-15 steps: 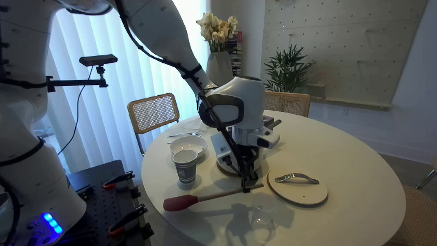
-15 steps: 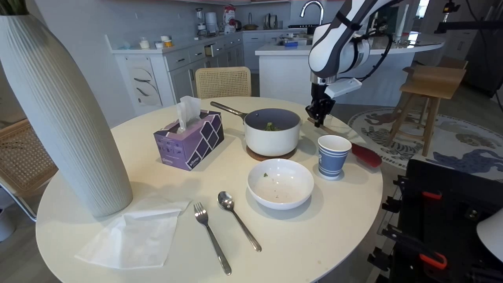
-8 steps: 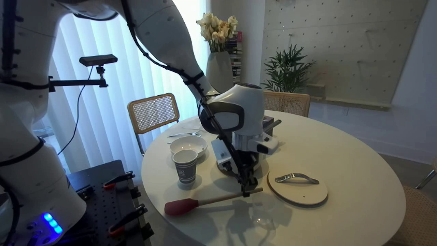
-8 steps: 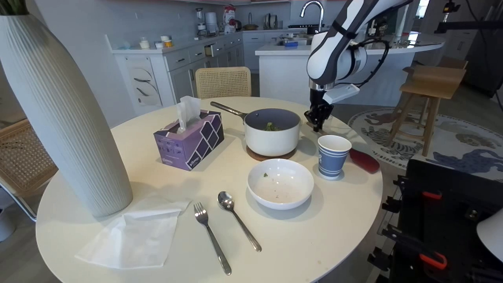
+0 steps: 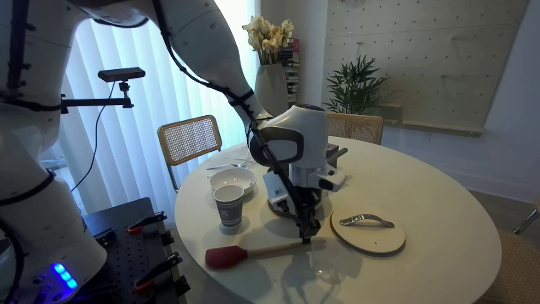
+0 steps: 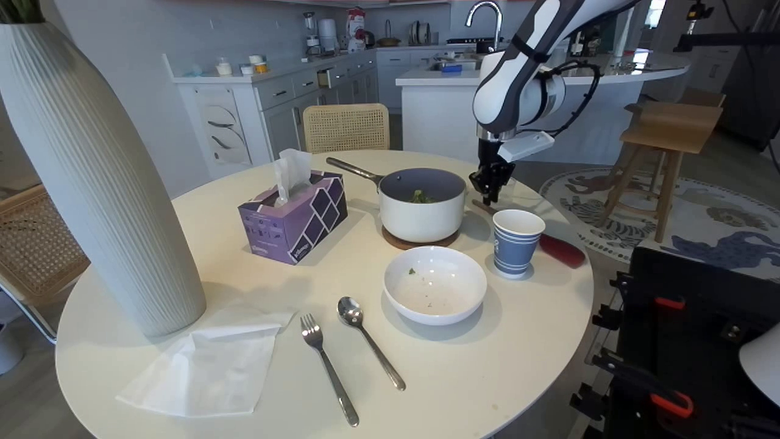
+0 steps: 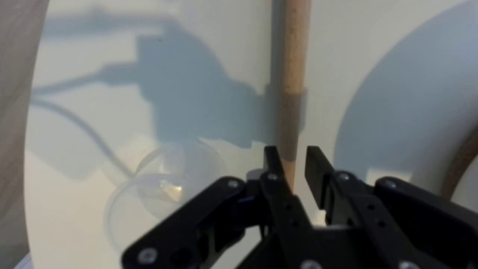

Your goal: Remove the lid from the white pot, pick up the broccoli from the white bowl and place it inside the pot, move the tissue square to the left, pick up the spatula and use it to stir inside the white pot, place the spatula on the table, place the white lid on top of the pot

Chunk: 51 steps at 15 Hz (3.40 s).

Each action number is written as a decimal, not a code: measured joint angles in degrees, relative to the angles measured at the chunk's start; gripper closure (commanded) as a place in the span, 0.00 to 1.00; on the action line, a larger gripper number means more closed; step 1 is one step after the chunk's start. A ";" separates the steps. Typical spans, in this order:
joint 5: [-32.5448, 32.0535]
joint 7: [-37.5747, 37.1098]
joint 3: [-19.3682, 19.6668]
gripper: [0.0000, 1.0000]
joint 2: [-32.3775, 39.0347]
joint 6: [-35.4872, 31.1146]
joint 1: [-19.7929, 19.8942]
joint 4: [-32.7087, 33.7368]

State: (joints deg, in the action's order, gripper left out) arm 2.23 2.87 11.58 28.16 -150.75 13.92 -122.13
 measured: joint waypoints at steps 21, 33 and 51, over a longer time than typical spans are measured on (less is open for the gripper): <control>1.92 0.11 -0.71 0.00 -3.54 -1.97 0.35 6.69; 9.62 5.31 -8.77 0.00 4.64 -8.19 9.18 16.27; 9.07 5.66 -11.29 0.00 28.64 6.79 9.95 48.80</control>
State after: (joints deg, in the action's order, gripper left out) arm 11.29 8.53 0.29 56.80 -143.96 23.86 -73.34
